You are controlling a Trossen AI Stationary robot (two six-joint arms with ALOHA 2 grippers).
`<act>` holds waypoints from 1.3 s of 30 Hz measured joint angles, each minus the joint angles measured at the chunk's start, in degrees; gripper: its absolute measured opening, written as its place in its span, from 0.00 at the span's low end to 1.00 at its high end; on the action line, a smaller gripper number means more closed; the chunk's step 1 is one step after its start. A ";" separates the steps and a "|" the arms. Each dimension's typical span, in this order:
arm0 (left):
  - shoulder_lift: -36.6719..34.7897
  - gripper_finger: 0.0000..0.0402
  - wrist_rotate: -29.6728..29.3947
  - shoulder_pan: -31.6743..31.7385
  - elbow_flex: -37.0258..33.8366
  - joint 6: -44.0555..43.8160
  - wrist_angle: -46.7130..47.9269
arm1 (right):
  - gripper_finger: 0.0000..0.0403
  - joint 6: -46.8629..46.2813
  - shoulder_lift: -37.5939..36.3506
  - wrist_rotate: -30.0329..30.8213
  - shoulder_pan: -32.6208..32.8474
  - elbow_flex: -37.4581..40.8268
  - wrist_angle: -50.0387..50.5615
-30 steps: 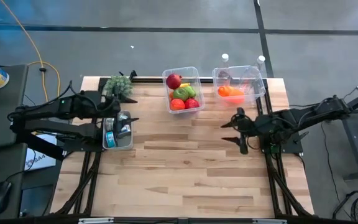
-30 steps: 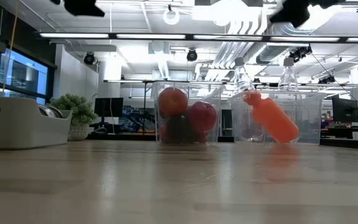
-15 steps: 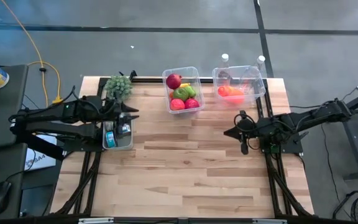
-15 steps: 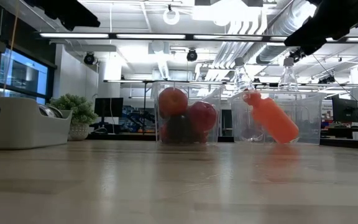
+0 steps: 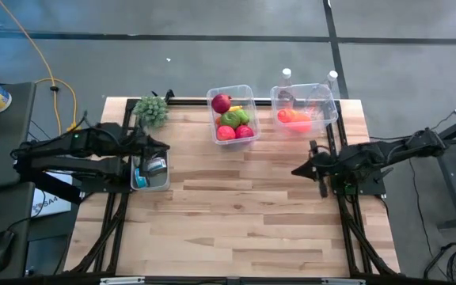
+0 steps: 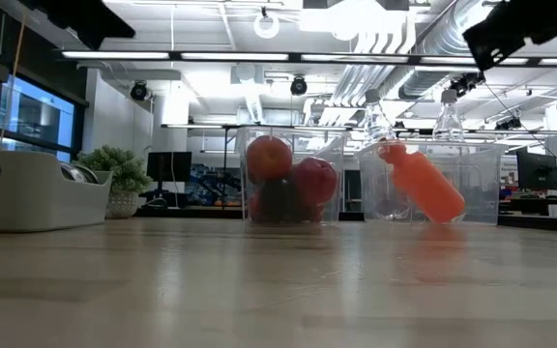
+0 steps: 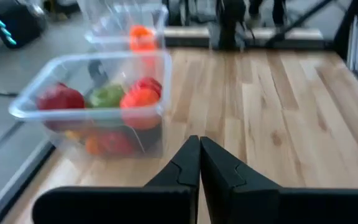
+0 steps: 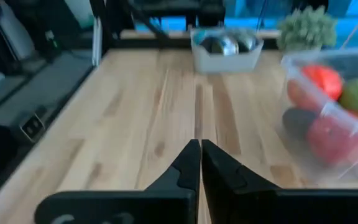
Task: Pick & Place Food Item
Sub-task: Return to Home Position
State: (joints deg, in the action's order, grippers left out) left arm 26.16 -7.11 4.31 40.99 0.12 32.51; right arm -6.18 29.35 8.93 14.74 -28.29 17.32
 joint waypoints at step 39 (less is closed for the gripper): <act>-24.18 0.01 5.30 -0.18 -39.82 -8.06 -33.10 | 0.00 1.65 -23.33 5.50 -2.51 27.80 -26.62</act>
State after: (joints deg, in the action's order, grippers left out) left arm 1.99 -1.81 4.13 1.18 -7.94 -0.59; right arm -4.53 6.02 14.43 12.23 -0.49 -9.30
